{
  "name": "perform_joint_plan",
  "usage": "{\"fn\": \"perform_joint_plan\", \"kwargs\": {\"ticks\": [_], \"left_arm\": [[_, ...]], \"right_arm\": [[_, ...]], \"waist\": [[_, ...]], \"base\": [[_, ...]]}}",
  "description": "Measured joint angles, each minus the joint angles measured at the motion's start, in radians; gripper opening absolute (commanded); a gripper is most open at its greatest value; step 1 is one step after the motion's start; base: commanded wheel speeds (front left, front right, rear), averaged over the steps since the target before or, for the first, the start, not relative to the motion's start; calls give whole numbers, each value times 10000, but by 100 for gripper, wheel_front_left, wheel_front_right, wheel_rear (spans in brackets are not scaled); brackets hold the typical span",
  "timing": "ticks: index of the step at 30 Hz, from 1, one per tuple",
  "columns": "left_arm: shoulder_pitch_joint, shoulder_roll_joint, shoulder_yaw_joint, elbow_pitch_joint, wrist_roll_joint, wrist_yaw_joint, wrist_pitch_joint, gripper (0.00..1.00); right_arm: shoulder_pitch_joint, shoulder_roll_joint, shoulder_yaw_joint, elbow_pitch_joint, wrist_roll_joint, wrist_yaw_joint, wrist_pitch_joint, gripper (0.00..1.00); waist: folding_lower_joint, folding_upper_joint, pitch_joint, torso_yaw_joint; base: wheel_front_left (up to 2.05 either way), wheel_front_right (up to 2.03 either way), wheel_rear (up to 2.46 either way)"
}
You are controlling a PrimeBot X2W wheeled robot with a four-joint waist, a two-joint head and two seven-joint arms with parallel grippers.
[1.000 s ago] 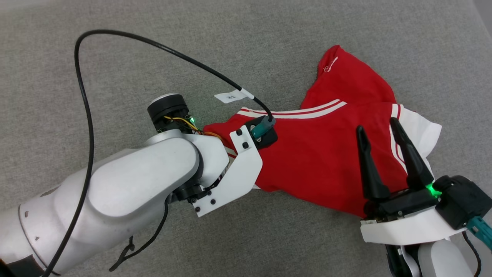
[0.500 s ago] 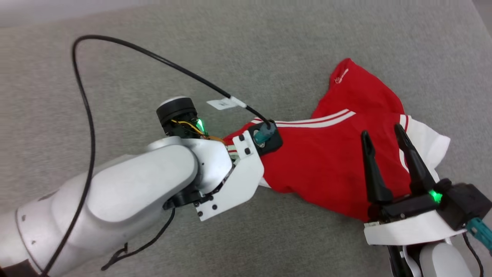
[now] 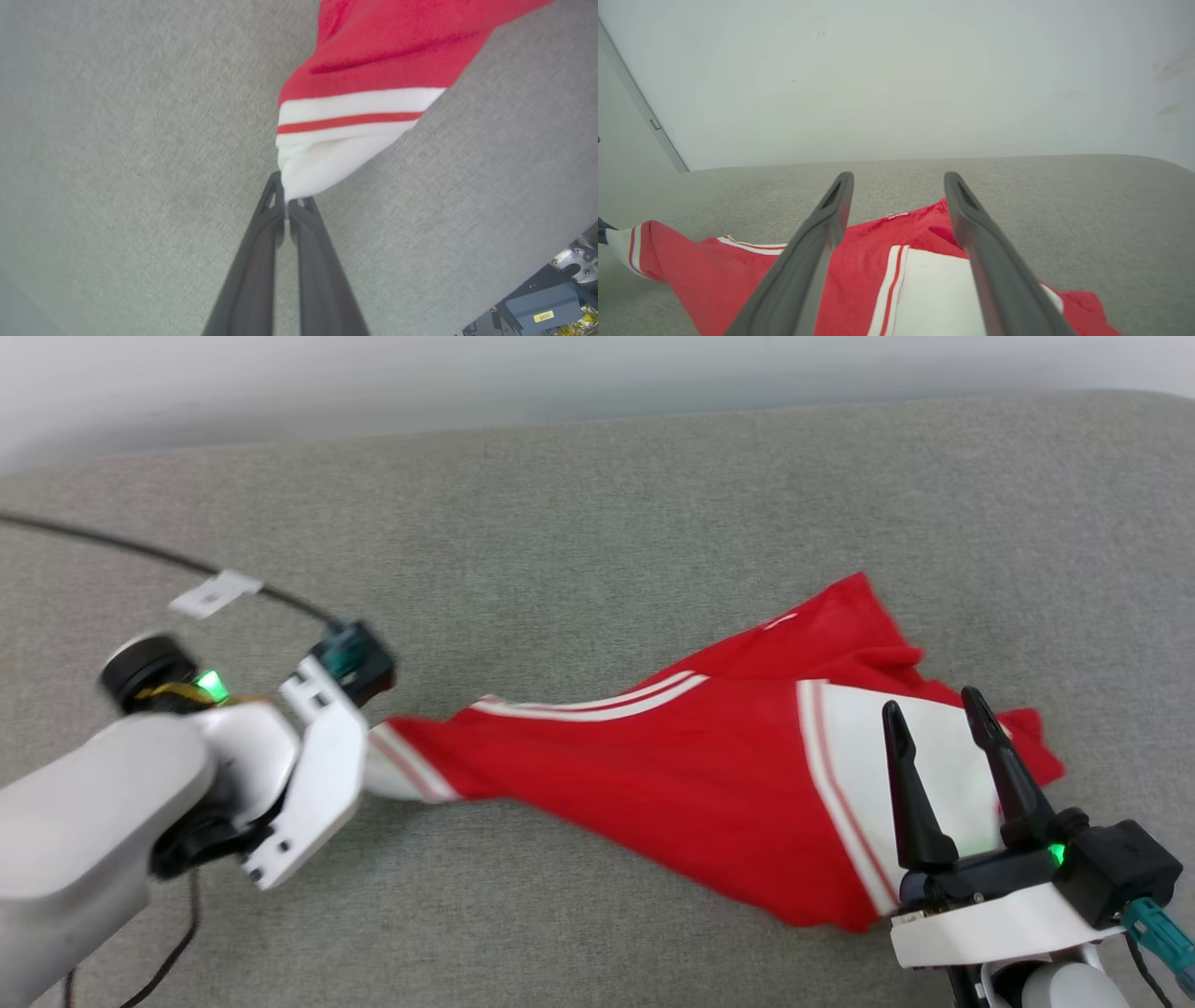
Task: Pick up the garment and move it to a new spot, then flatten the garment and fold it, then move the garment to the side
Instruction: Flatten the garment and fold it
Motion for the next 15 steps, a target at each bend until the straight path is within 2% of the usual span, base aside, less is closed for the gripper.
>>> {"fn": "perform_joint_plan", "kwargs": {"ticks": [5,11,12,13,15], "left_arm": [[1038,803,8,485,-535,481,-345,0],[1992,863,82,901,-1151,890,-997,0],[2079,792,153,949,-1200,968,-1218,14],[2145,719,199,986,-1189,1012,-1480,100],[2232,631,284,1022,-1160,1057,-1960,100]], "right_arm": [[75,0,-38,150,-2,0,-2,100],[85,0,-48,366,-46,0,-2,100],[100,2,-71,397,-54,0,-2,100],[115,0,-88,433,-73,0,0,100],[141,2,-121,489,-75,0,-2,100]], "waist": [[0,0,-29,149],[-1,0,-34,157],[-1,0,-67,166],[0,0,-114,176],[0,0,-237,192]], "base": [[0,0,0],[0,0,0],[0,0,0],[0,0,0],[0,0,0]]}}
